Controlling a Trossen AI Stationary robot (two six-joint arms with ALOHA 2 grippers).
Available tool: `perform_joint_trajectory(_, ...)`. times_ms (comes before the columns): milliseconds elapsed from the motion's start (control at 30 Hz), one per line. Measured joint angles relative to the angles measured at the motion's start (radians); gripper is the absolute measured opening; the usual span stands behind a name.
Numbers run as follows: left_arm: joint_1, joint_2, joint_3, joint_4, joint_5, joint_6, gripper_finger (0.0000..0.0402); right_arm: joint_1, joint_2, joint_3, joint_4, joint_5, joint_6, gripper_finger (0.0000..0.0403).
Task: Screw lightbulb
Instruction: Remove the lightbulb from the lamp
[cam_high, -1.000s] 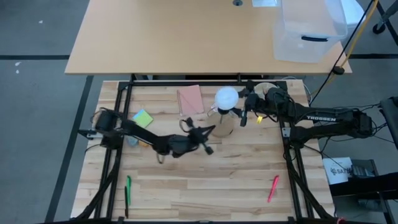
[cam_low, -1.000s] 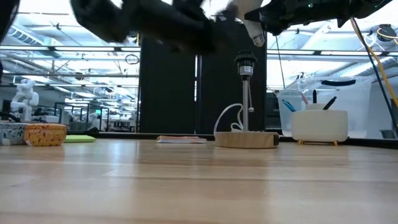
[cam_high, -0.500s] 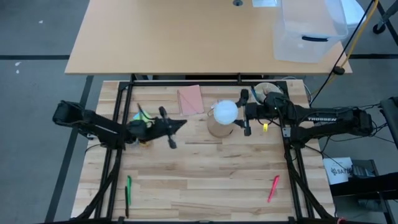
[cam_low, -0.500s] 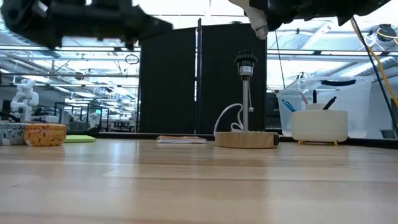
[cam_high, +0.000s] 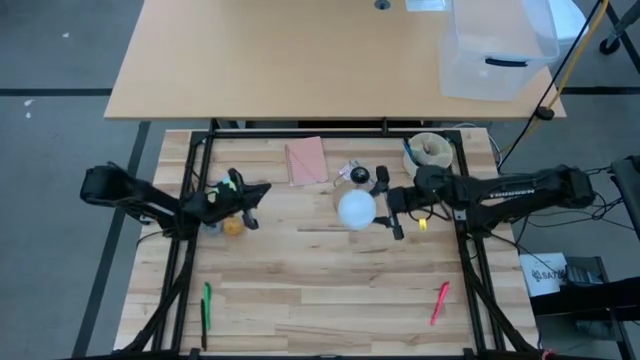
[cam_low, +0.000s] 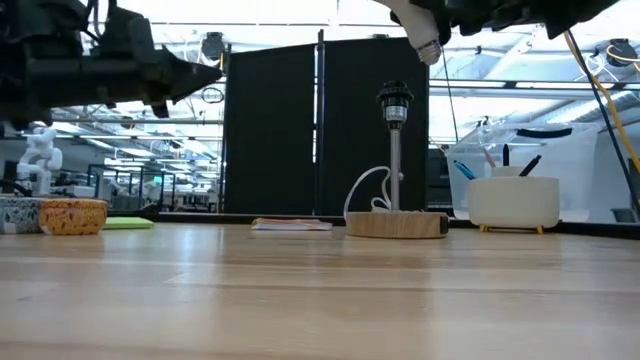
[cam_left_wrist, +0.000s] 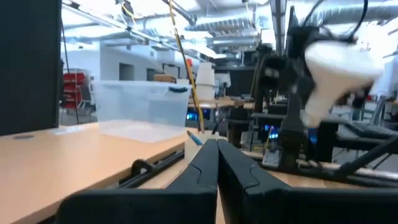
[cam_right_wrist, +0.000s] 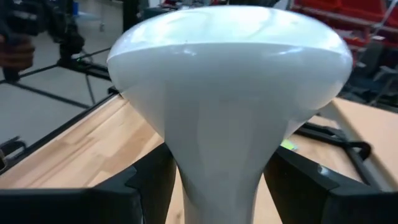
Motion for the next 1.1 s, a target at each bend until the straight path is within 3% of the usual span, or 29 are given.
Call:
perform_joint_trajectory(233, -0.021, -0.091, -0.001, -0.037, 0.000, 0.014, 0.0000, 0.044, 0.097, -0.001, 0.039, 0.005, 0.000, 0.0206)
perform_joint_trajectory(467, -0.035, -0.283, 0.000, -0.297, 0.000, -0.001, 0.0000, 0.060, 0.194, -0.001, 0.126, 0.002, 0.009, 0.0198)
perform_joint_trajectory(600, -0.035, -0.436, 0.001, -0.491, -0.010, -0.007, 0.0000, 0.063, 0.252, -0.001, 0.172, -0.005, 0.033, 0.0197)
perform_joint_trajectory(767, -0.035, -0.598, 0.076, -0.864, -0.029, -0.046, 0.0000, 0.063, 0.334, 0.000, 0.251, -0.031, 0.067, 0.0196)
perform_joint_trajectory(1000, -0.035, -0.710, 0.252, -1.326, -0.033, -0.065, 0.0000, 0.063, 0.435, 0.000, 0.297, -0.031, 0.093, 0.0196)
perform_joint_trajectory(1100, -0.035, -0.749, 0.278, -1.411, -0.033, -0.067, 0.0000, 0.066, 0.483, 0.000, 0.313, -0.031, 0.111, 0.0196)
